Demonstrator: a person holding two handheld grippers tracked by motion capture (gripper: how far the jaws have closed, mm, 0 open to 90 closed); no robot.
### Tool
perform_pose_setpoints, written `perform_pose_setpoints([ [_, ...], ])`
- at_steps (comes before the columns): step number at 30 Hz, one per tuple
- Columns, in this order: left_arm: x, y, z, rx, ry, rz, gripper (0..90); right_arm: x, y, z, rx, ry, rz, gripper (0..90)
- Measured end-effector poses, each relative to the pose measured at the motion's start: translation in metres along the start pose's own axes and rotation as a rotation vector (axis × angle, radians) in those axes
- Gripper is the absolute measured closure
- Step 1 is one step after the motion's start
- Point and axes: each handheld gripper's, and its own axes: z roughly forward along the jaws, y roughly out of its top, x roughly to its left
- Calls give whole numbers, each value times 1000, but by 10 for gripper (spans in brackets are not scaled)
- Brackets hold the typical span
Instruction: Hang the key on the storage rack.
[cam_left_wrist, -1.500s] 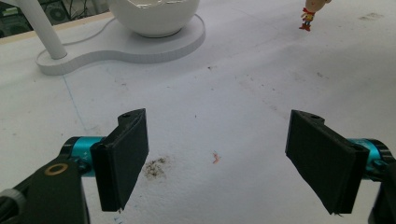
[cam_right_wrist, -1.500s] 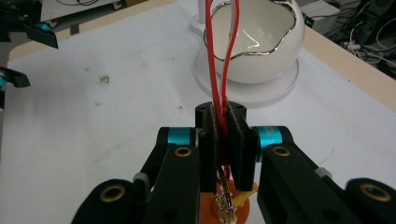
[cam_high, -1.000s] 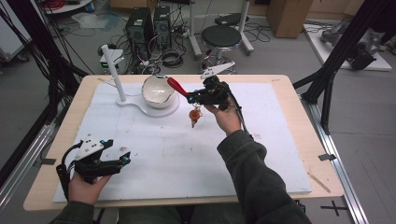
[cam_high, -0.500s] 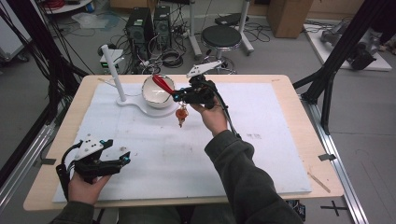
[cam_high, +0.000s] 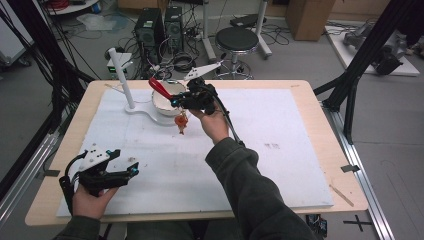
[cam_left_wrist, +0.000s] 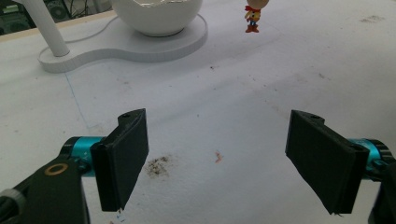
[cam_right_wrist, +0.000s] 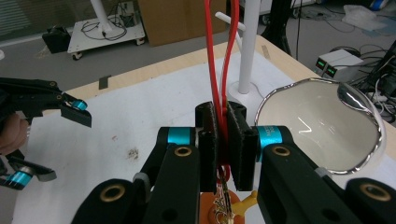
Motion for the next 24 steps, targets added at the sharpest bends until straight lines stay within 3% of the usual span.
perform_pose_setpoints([
  [18, 2, 0, -1, -4, 0, -7, 216, 10, 21, 32, -10, 17, -24, 836],
  [24, 3, 0, -2, -5, 3, -5, 217, 11, 23, 39, -10, 20, -9, 836],
])
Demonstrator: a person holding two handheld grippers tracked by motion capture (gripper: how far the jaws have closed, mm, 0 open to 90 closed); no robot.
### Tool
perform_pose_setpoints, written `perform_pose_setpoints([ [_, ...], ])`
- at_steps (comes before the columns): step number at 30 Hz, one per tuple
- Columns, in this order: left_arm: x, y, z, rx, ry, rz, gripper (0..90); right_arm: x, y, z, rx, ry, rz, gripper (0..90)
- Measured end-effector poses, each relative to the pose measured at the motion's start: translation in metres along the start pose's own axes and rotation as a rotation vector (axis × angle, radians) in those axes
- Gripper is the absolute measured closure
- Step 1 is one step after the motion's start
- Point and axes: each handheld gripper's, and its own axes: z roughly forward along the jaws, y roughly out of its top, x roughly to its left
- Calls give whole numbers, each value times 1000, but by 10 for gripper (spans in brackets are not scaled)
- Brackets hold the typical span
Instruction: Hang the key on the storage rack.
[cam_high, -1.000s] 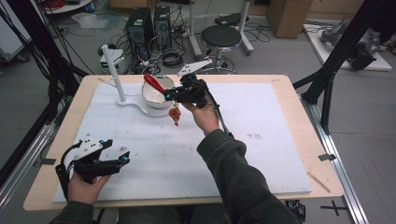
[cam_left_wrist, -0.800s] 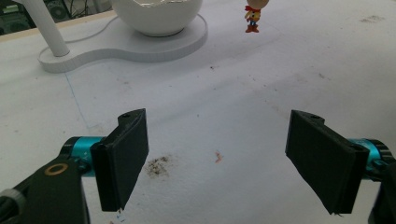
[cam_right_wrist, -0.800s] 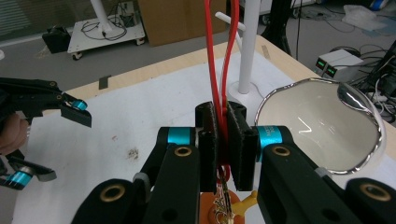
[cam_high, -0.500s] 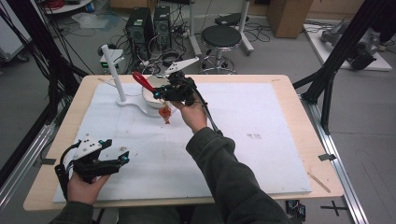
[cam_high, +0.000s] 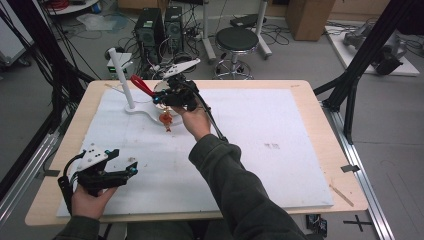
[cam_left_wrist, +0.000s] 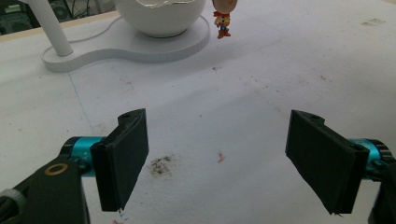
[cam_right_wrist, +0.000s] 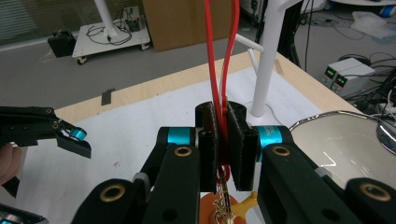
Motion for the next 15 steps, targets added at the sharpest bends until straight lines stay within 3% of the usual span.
perform_pose_setpoints([
  [15, 0, 0, 0, 0, -1, -5, 216, 5, 17, 22, -15, 3, -10, 836],
])
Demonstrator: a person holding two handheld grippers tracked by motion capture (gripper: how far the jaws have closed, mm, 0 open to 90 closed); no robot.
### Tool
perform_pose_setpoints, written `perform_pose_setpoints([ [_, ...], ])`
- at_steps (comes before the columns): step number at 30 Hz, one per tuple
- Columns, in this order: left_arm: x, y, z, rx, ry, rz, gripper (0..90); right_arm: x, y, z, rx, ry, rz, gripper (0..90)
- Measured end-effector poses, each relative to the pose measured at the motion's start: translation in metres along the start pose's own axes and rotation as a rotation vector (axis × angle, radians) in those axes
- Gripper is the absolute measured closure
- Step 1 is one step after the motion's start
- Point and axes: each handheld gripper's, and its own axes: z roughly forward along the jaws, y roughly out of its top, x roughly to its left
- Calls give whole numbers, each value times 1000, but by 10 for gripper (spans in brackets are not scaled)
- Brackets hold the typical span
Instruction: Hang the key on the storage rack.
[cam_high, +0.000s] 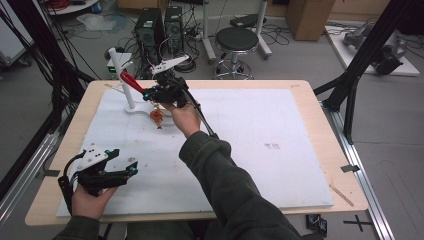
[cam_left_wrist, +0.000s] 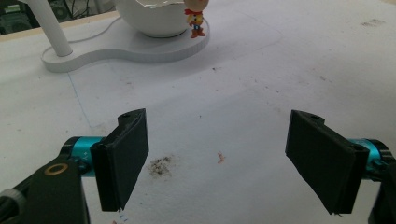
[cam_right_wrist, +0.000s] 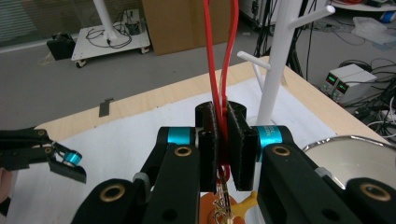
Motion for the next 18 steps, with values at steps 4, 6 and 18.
perform_pose_setpoints([
  [4, 0, 0, 0, -4, -1, -1, 216, 1, 5, 7, 10, 4, -4, 836],
  [6, 0, 0, -1, -2, 1, -4, 216, 2, 7, 10, 8, -1, -10, 836],
  [18, 2, -1, -1, -4, 3, -14, 216, 2, 15, 33, 21, -9, -1, 836],
])
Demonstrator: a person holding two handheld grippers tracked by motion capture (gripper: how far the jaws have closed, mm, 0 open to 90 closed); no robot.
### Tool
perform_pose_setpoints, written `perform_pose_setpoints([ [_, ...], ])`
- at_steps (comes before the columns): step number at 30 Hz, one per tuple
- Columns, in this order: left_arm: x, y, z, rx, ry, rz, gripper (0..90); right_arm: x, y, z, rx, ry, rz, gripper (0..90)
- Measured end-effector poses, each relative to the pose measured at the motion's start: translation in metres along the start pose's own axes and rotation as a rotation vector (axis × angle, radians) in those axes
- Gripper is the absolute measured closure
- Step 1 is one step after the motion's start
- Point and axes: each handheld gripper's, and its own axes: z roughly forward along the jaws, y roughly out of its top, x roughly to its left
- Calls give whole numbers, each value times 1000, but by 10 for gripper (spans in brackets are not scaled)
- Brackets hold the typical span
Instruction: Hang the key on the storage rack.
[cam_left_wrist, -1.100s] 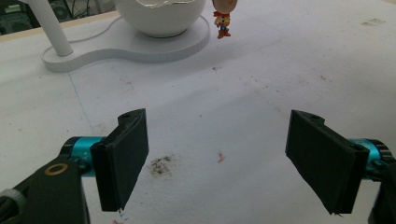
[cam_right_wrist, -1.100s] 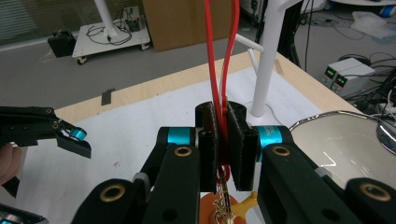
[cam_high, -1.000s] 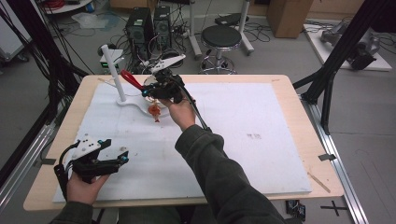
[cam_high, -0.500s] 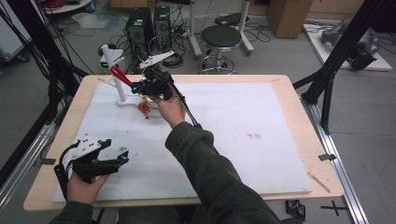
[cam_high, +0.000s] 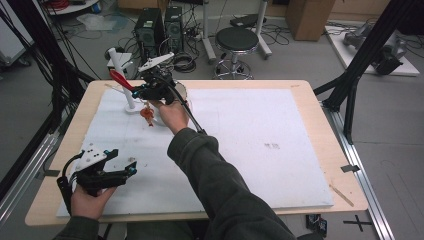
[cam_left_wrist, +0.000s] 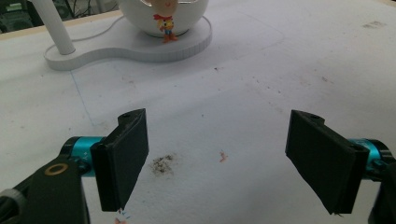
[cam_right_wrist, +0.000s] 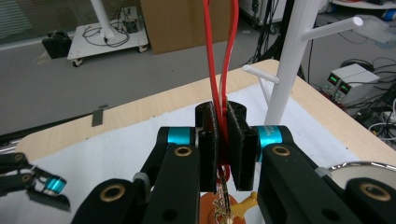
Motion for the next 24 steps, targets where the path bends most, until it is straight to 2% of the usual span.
perform_pose_setpoints([
  [3, 1, 0, 0, -1, 1, 4, 216, 1, 6, 7, 7, -9, -18, 837],
  [9, 2, -1, -2, -4, 5, -1, 216, 1, 12, 23, 16, -23, -25, 836],
  [24, 3, -1, -4, -6, 6, -6, 216, -7, 3, 53, 75, -84, 6, 836],
])
